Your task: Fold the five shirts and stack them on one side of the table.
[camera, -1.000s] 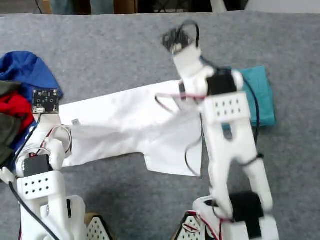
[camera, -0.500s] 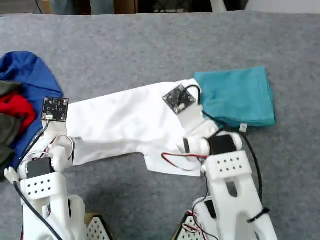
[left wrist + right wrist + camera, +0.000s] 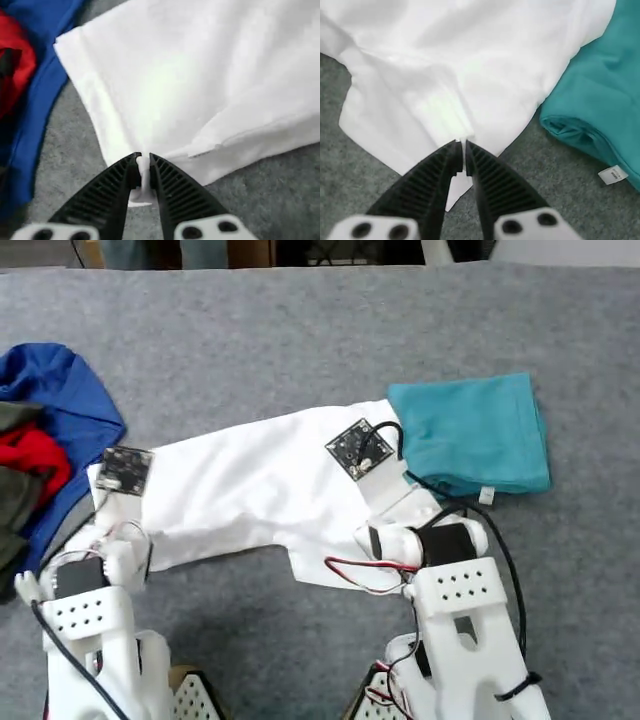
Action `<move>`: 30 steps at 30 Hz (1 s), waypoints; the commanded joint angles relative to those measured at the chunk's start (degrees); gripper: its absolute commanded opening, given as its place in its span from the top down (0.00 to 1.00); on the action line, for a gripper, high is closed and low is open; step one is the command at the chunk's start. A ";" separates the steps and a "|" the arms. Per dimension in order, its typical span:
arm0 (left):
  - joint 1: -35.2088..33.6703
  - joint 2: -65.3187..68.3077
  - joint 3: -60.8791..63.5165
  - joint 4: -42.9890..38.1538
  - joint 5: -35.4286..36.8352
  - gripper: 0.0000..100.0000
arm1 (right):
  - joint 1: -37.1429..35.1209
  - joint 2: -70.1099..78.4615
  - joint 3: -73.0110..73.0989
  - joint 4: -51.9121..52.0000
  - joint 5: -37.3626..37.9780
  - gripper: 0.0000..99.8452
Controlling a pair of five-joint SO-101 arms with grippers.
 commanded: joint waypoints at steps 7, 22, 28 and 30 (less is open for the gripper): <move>2.07 -0.79 5.67 -5.36 -0.97 0.97 | 5.01 -1.19 -2.15 1.14 2.64 0.99; -3.38 -0.26 4.18 -9.76 -1.05 0.97 | 9.58 -1.27 -3.30 4.31 6.59 0.99; -3.74 -0.18 4.18 -9.76 -0.70 0.97 | 11.52 -1.27 -3.12 5.71 6.68 0.99; -3.74 -0.18 4.18 -9.67 -0.70 0.97 | 12.92 -1.27 -2.95 5.63 6.95 0.99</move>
